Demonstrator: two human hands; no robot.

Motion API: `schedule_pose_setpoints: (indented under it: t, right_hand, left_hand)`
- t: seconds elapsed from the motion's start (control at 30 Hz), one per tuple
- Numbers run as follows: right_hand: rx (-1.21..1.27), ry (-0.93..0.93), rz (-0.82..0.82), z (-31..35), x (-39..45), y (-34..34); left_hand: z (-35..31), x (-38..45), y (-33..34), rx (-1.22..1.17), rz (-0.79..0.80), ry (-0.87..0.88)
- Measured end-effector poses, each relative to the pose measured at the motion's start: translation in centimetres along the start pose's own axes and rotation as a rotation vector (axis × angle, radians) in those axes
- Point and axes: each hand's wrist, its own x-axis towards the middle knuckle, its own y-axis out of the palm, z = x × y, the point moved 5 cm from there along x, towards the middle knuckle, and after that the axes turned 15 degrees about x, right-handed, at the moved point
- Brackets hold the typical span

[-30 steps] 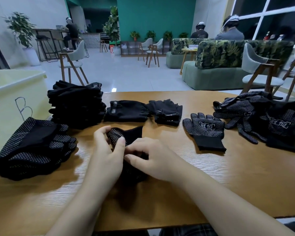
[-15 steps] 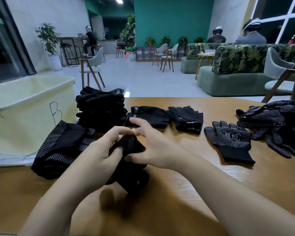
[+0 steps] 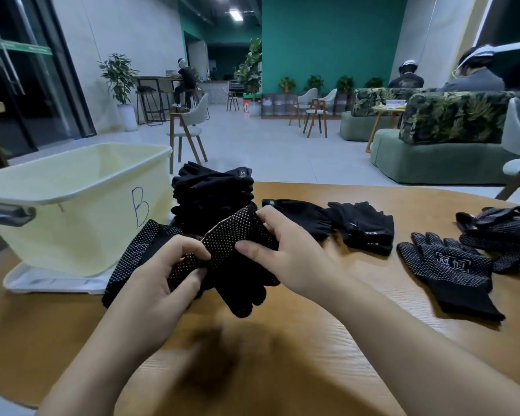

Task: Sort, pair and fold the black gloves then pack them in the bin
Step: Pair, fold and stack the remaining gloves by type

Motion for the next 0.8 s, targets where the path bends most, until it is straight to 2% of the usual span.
schedule_pose_setpoints:
  t: [0.27, 0.43, 0.6, 0.67, 0.8]
  right_hand:
    - [0.027, -0.01, -0.072, 0.5, 2.0, 2.4]
    - [0.087, 0.056, -0.176, 0.8, 4.4, 3.6]
    - [0.194, 0.202, -0.162, 0.3, 7.3, 6.0]
    - [0.195, 0.268, -0.136, -0.6, 7.9, 7.2]
    - [0.135, 0.3, -0.115, -1.8, 8.3, 8.5]
  left_hand:
    - [1.9, 0.8, -2.2, 0.014, -0.089, -0.105]
    - [4.6, 1.5, -2.8, -0.173, -0.23, -0.225]
    - [6.6, 1.4, -3.5, -0.324, -0.329, -0.367]
    - [7.3, 1.3, -3.8, -0.236, -0.339, -0.406]
    - [7.3, 1.4, -4.9, 0.194, -0.311, -0.412]
